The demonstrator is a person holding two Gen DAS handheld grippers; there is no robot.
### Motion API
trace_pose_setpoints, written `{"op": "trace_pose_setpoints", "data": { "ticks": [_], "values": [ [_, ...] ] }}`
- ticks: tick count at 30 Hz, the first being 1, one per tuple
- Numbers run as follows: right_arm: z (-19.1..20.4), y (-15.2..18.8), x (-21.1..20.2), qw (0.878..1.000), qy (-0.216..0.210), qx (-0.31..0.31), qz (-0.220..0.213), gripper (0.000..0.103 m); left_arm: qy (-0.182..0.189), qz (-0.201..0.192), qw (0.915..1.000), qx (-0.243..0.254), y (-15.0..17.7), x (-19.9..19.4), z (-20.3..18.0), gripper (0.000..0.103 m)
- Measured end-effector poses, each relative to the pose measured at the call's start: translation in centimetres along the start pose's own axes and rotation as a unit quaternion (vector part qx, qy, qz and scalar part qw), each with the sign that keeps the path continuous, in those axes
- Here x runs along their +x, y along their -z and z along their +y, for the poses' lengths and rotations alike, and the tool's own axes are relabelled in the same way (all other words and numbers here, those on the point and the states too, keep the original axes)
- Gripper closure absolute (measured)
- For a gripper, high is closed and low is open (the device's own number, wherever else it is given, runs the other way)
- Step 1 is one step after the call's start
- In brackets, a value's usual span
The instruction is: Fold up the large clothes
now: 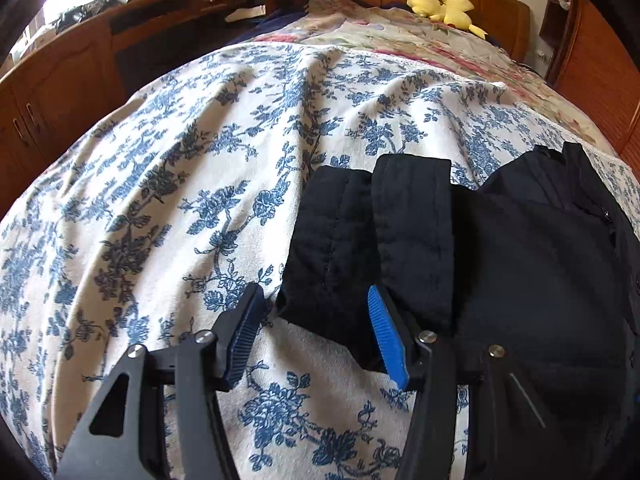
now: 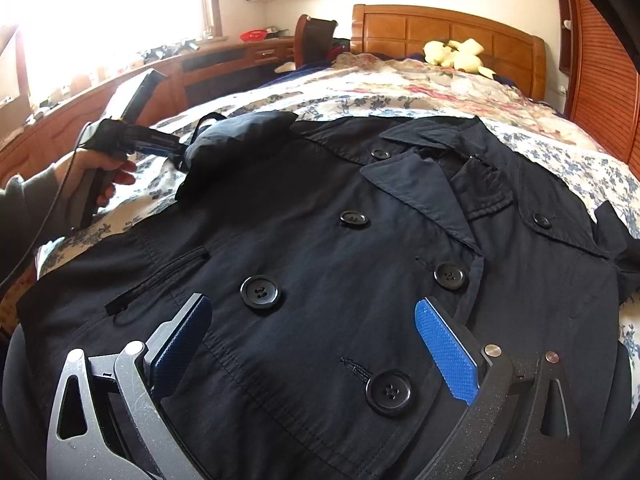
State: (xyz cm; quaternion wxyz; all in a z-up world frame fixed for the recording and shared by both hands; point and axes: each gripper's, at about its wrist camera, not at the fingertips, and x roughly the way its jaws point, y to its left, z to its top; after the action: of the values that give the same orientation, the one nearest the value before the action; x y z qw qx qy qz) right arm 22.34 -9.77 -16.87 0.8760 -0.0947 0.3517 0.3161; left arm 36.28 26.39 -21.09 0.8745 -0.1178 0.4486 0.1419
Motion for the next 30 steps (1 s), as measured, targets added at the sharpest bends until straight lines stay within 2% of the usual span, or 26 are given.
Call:
{"op": "trace_pose_setpoints", "data": {
  "ticks": [4, 6, 9, 15, 20, 25, 30],
  "values": [
    [0.1, 0.0, 0.1, 1.0, 0.001, -0.001, 0.001, 0.0, 0.0, -0.002, 1.0, 0.004, -0.1, 0.0, -0.2, 0.051],
    [0.0, 0.0, 0.0, 1.0, 0.001, -0.001, -0.001, 0.0, 0.007, -0.005, 0.9998, 0.018, -0.3, -0.3, -0.7, 0.077],
    [-0.1, 0.0, 0.1, 1.0, 0.002, -0.001, -0.002, 0.0, -0.004, -0.023, 0.9988, 0.042, -0.9, -1.9, -1.9, 0.099],
    [-0.1, -0.1, -0.9, 1.0, 0.015, -0.003, -0.009, 0.0, 0.013, -0.101, 0.9901, 0.097, -2.2, -9.6, -6.9, 0.103],
    [-0.5, 0.2, -2.6, 0.999, 0.031, -0.004, -0.015, 0.0, 0.049, -0.147, 0.9791, 0.132, -2.3, -16.4, -11.2, 0.103],
    [-2.4, 0.5, -5.3, 0.998, 0.049, 0.014, -0.028, 0.0, 0.091, -0.174, 0.9679, 0.157, -0.8, -21.1, -15.2, 0.103],
    [-4.5, 0.9, -8.4, 0.996, 0.069, 0.035, -0.043, 0.0, 0.141, -0.188, 0.953, 0.191, 2.4, -24.9, -19.6, 0.103]
  ]
}}
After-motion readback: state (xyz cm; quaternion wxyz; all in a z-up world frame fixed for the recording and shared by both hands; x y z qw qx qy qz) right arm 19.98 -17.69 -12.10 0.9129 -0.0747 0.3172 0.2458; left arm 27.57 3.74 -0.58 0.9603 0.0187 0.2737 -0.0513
